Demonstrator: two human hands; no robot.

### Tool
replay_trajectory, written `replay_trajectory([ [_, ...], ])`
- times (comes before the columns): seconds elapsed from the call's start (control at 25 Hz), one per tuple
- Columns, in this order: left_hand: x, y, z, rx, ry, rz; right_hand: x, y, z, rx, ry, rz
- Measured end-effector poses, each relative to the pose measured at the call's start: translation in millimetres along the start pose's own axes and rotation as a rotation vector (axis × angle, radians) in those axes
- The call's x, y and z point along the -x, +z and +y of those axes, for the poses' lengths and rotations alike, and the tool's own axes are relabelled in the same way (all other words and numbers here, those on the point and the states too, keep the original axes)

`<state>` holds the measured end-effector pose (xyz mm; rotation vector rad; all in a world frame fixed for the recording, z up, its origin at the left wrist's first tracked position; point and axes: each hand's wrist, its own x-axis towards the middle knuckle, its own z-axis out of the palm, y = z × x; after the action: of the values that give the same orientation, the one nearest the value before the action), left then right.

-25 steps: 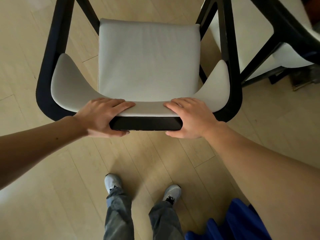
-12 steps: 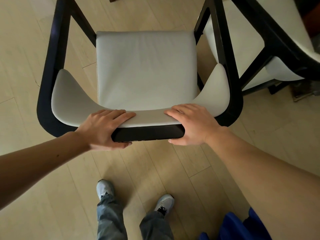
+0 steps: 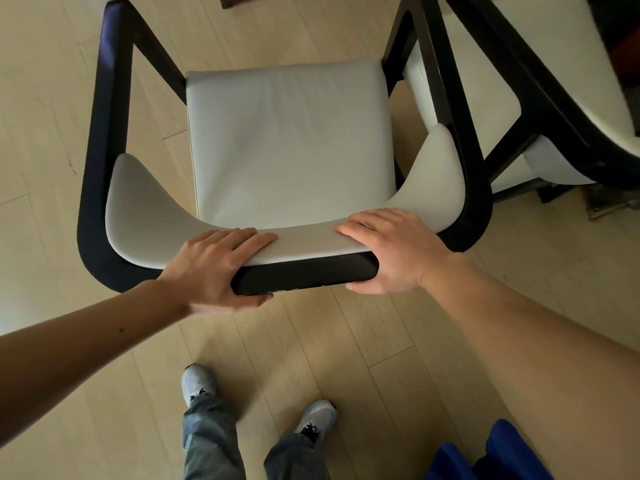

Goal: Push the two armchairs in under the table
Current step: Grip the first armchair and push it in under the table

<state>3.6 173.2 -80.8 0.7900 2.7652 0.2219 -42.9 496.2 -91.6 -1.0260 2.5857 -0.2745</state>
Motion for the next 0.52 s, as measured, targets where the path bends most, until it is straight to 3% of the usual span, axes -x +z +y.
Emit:
replay_trajectory([
  [0.52,-38.0,-3.1,18.5,0.036,-0.055,0.001,-6.0,-18.6,49.1,0.017,-0.054,0.013],
])
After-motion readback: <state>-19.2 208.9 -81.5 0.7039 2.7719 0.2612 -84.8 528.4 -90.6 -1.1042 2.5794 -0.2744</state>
